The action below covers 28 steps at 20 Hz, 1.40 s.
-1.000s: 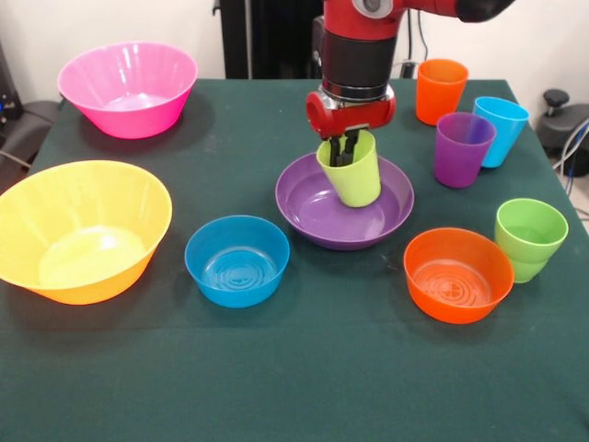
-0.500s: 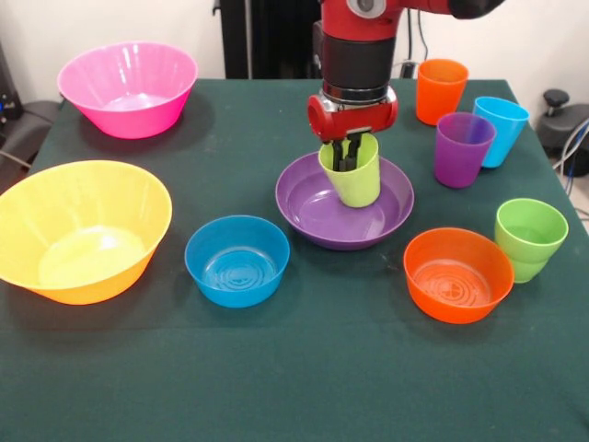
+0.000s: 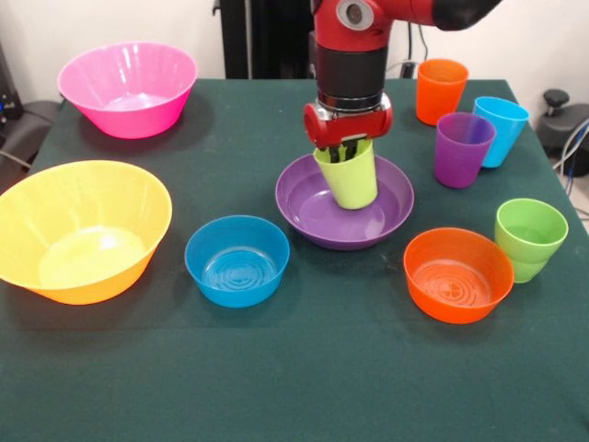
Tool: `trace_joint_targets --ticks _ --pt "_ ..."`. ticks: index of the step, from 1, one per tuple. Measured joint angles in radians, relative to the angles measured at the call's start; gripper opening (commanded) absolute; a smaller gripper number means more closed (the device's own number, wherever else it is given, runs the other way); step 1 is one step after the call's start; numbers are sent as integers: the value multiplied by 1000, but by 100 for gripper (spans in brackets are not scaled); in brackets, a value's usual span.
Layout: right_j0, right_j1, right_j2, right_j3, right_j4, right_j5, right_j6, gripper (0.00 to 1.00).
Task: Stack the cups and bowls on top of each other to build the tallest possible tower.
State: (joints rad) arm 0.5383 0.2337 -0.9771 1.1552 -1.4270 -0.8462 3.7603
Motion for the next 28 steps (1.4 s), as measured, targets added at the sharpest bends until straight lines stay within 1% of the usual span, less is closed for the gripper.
trace_joint_targets --ticks 10,20,28 --pt "-13 -6 23 0 0 0 0 0" --pt "-58 -57 79 0 1 0 0 0" --pt "-63 -72 90 1 29 1 0 0"
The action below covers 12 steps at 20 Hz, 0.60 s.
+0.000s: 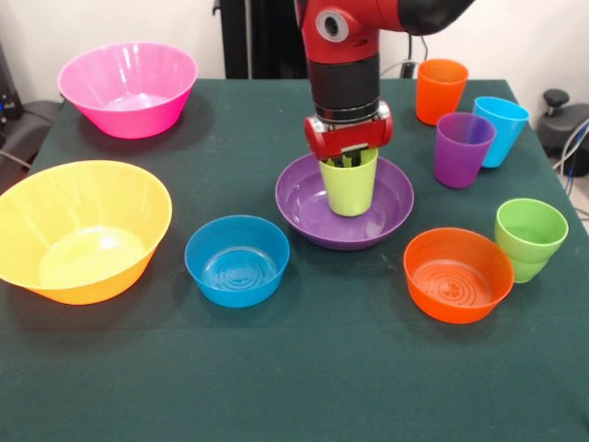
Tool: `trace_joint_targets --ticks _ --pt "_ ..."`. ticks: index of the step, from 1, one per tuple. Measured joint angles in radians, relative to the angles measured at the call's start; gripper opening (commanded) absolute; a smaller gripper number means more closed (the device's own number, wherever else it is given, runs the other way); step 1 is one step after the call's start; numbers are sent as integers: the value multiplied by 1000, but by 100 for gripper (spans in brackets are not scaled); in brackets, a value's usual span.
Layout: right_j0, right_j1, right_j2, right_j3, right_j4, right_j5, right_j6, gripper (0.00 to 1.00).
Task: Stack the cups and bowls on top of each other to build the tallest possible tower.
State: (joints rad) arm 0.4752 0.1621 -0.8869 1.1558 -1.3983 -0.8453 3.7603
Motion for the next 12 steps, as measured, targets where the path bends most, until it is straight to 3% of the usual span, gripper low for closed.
trace_joint_targets --ticks 12 --pt "14 14 -9 -1 -21 0 0 0"
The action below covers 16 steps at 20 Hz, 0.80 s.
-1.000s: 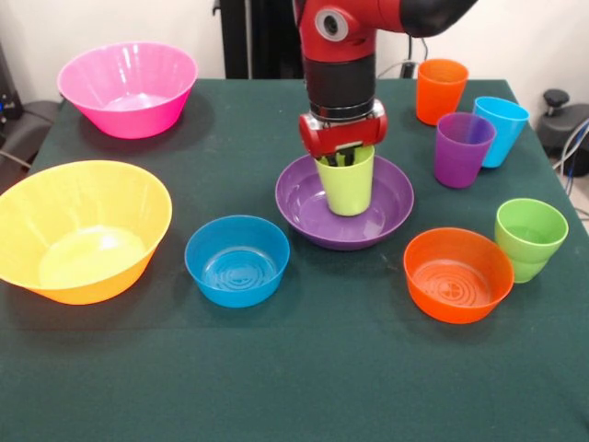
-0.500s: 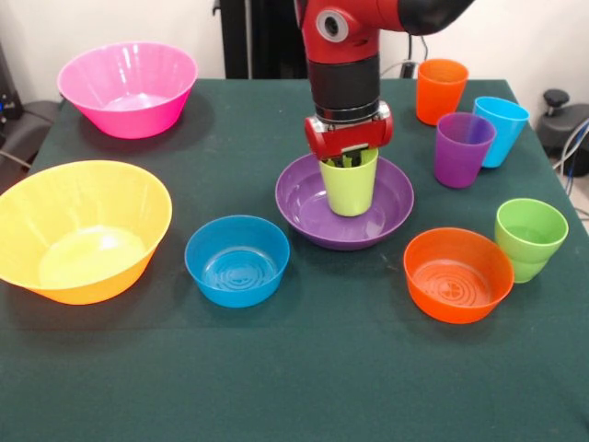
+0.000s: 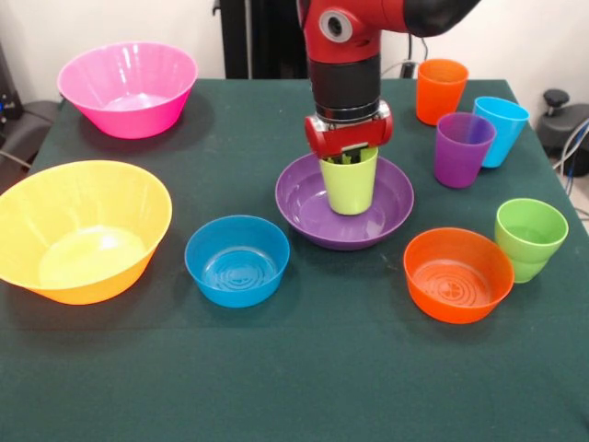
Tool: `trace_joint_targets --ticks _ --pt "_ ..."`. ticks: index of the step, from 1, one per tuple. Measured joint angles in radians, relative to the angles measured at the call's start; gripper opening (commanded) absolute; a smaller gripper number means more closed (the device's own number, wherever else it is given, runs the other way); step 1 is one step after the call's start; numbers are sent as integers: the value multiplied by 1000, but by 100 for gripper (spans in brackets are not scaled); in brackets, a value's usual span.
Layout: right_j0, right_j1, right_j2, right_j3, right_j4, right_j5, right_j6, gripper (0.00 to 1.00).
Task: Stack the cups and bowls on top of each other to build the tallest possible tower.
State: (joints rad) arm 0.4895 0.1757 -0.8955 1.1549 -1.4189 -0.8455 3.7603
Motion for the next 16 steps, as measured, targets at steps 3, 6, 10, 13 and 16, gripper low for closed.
trace_joint_targets --ticks 3,6,10,13,16 --pt "16 21 -17 -6 -21 0 0 0" --pt "33 37 -32 -15 -35 3 0 0" --pt "57 57 -51 -20 -37 29 0 0" --pt "68 63 -57 -21 -37 53 0 0" --pt "69 60 -57 -20 -27 74 0 0"
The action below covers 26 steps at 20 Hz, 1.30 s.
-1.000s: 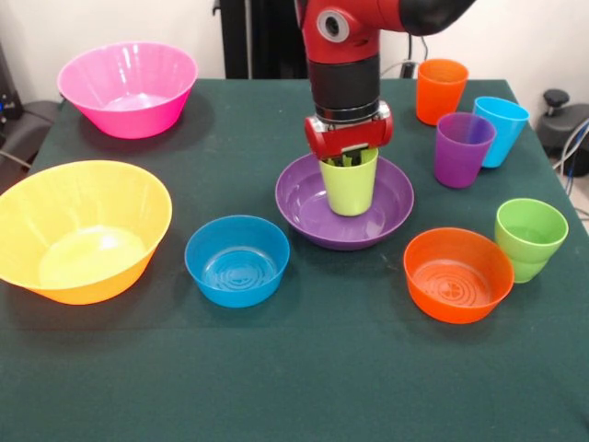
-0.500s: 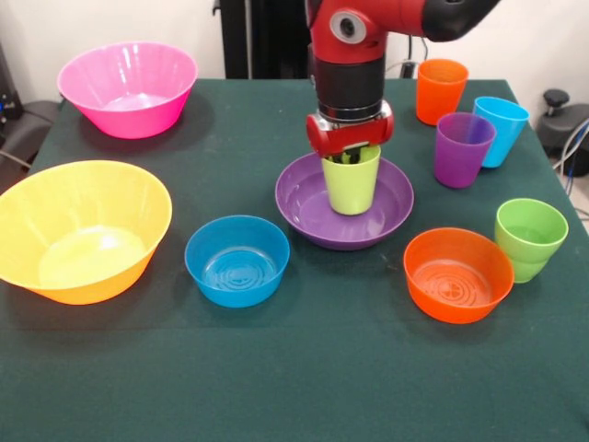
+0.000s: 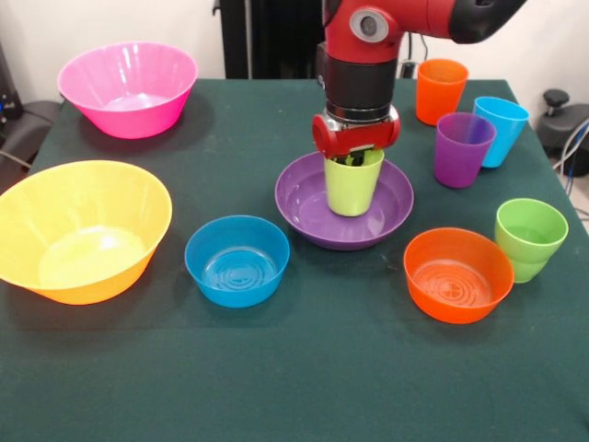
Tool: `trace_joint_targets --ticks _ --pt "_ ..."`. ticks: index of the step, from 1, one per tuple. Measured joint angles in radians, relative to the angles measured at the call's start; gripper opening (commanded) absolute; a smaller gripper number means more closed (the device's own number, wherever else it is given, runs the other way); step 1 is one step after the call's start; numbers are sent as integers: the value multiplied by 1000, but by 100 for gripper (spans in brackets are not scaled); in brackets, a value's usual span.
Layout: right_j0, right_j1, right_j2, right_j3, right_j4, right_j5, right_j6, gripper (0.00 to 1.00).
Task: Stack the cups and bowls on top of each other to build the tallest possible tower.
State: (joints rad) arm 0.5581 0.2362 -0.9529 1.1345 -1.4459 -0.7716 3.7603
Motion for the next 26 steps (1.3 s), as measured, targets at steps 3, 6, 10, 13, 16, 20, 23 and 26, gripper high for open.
trace_joint_targets --ticks 3,6,10,13,16,20,23,26 --pt "-1 -6 0 0 23 39 0 0" --pt "-2 -11 0 0 45 77 0 0" --pt "-2 -13 0 0 62 119 0 0" --pt "-2 -12 0 0 62 127 0 0" --pt "-2 -12 0 0 62 127 0 0" --pt "-2 -11 0 0 55 127 0 0" --pt "-2 -9 0 0 47 127 0 0" --pt "-2 -8 0 -1 43 127 0 0"
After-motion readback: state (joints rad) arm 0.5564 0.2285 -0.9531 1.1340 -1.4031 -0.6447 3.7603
